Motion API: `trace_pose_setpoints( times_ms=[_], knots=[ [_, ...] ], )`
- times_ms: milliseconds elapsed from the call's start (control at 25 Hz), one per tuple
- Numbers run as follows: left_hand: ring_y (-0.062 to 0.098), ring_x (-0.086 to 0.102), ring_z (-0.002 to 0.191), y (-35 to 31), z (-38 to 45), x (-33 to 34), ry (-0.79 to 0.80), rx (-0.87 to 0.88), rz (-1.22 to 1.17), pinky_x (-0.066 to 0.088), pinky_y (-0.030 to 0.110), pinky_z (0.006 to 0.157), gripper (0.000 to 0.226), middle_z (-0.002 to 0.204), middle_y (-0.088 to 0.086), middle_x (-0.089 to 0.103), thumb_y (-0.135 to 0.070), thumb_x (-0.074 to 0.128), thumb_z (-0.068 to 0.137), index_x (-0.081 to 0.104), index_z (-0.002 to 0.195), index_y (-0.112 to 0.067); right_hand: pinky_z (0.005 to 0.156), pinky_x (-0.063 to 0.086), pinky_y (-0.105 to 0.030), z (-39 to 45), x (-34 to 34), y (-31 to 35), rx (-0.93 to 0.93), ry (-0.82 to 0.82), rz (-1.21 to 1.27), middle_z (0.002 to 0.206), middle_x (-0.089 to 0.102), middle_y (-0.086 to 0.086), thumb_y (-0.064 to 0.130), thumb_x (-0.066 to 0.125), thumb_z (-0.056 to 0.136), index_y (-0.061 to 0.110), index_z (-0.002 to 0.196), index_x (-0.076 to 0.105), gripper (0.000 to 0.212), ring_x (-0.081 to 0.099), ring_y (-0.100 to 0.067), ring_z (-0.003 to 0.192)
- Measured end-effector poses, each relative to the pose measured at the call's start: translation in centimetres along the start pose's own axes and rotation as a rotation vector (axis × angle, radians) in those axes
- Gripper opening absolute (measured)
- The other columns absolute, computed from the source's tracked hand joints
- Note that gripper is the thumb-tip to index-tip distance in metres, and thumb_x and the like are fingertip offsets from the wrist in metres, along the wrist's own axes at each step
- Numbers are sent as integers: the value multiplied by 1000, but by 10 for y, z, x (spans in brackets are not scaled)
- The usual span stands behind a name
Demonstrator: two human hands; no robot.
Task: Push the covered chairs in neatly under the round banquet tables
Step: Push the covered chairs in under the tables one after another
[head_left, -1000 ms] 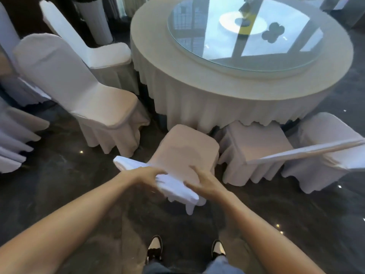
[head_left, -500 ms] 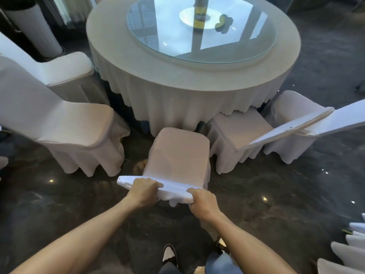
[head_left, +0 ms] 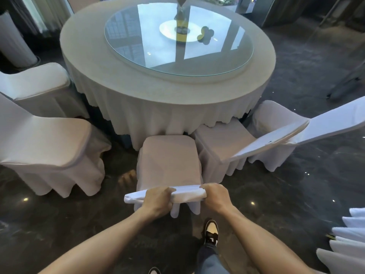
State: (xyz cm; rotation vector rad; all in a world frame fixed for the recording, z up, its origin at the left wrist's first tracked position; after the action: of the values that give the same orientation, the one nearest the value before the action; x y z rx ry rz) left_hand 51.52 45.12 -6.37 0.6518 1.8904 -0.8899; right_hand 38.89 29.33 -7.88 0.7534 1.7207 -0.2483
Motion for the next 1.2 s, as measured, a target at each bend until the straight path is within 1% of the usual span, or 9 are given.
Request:
trace_pose_setpoints(
  times_ms=[80,280,480,640,760,840,960,1120,1200],
  knots=[
    [25,66,89,-13,24,-7,-29,-37,12,41,33,70,35,97,-1,72,-23,52,77,68,108,-31,72,54,-32,25,-14,-15,-24,-12,-20,85,71,6,26,69,79,27,92,73,14,65,-14,80],
    [28,67,85,-38,85,-27,-66,-195,121,49,35,74,31,93,4,73,-20,55,77,70,103,-26,71,50,-35,99,-46,-47,-127,16,-71,86,71,-3,15,60,76,20,88,73,18,65,-27,82],
    [30,67,89,-54,118,-51,-54,-296,238,49,35,76,28,96,7,73,-23,57,74,71,99,-19,68,42,-34,138,-71,-57,-270,56,-88,90,71,-7,14,64,74,15,90,71,18,65,-29,85],
    [29,71,86,-69,107,-38,-144,-268,144,51,34,75,40,92,5,76,-22,63,69,74,106,-30,63,41,-32,134,-63,-73,-313,59,-104,82,72,-6,12,62,65,17,82,71,20,66,-30,79],
    [23,73,77,-74,99,-9,-104,-269,66,54,31,64,48,83,-5,76,-20,64,56,75,100,-36,64,47,-31,126,-41,-88,-342,97,-124,74,71,0,15,62,63,20,71,68,12,66,-23,72],
    [21,72,81,-71,113,-10,-113,-276,33,54,31,68,50,89,-6,77,-22,65,58,74,105,-36,67,50,-31,142,-47,-92,-315,86,-134,77,71,2,18,64,63,21,73,69,12,66,-21,74],
    [22,68,94,-68,136,-29,-132,-273,18,50,33,79,49,101,-3,74,-24,59,71,67,117,-38,65,45,-31,169,-67,-87,-259,72,-127,73,69,2,10,60,60,20,67,64,13,65,-22,76],
    [27,66,95,-55,167,-49,-82,-295,11,48,35,81,44,102,2,73,-21,56,76,67,116,-36,77,50,-34,199,-78,-74,-237,59,-119,89,74,-1,5,59,66,20,87,73,30,66,-24,88],
    [27,66,95,-47,177,-49,-69,-300,-8,49,36,82,44,101,2,73,-21,57,75,67,115,-35,73,46,-32,206,-83,-74,-214,62,-104,88,73,0,11,64,65,20,87,73,25,65,-25,87]
  ],
)
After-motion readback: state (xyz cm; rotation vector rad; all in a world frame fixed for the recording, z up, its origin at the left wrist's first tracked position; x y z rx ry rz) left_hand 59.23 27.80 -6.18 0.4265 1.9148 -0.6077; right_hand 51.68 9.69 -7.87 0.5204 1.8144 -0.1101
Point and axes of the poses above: each hand's wrist, its own z-axis towards the middle knuckle, its own x-axis out of the palm, y = z × x, the point moved 6 cm from there along z, towards the middle knuckle
